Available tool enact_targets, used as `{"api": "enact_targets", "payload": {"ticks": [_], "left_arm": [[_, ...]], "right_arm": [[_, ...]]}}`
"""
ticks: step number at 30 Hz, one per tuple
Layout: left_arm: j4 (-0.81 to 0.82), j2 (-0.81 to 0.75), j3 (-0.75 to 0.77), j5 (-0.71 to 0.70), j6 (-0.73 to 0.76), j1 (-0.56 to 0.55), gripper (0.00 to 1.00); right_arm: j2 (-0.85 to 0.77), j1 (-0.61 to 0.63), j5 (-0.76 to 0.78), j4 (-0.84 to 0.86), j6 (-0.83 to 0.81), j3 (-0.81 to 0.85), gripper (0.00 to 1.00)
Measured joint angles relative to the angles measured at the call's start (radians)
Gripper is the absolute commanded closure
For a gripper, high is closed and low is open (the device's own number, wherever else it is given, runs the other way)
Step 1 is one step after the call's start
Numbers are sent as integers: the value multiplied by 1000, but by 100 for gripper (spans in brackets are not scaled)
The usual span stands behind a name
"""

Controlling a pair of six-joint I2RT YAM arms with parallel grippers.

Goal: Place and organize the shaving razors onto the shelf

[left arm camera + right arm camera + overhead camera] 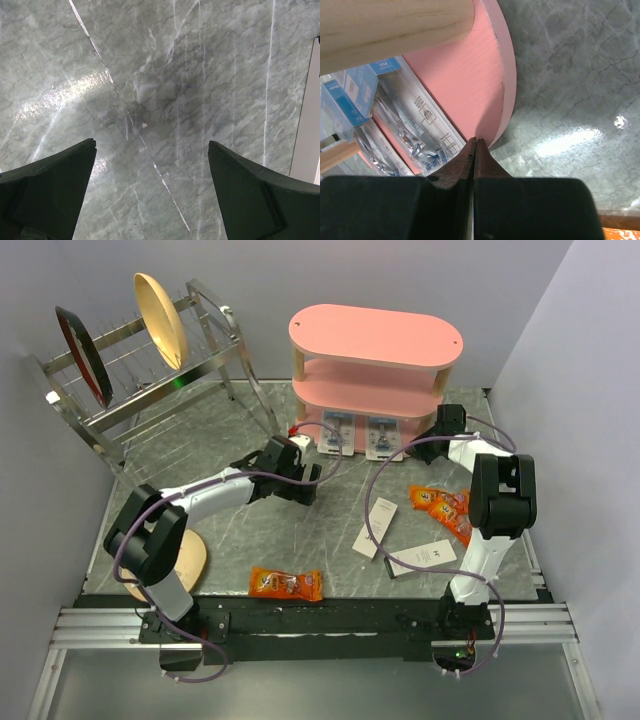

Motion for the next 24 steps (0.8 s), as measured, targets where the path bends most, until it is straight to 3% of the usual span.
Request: {"api": "enact_targets", "payload": {"ticks": [24], "left_arm": [[11,31,15,-2,0,-16,1]], "right_arm": [[2,25,-29,32,24,-15,100]]}}
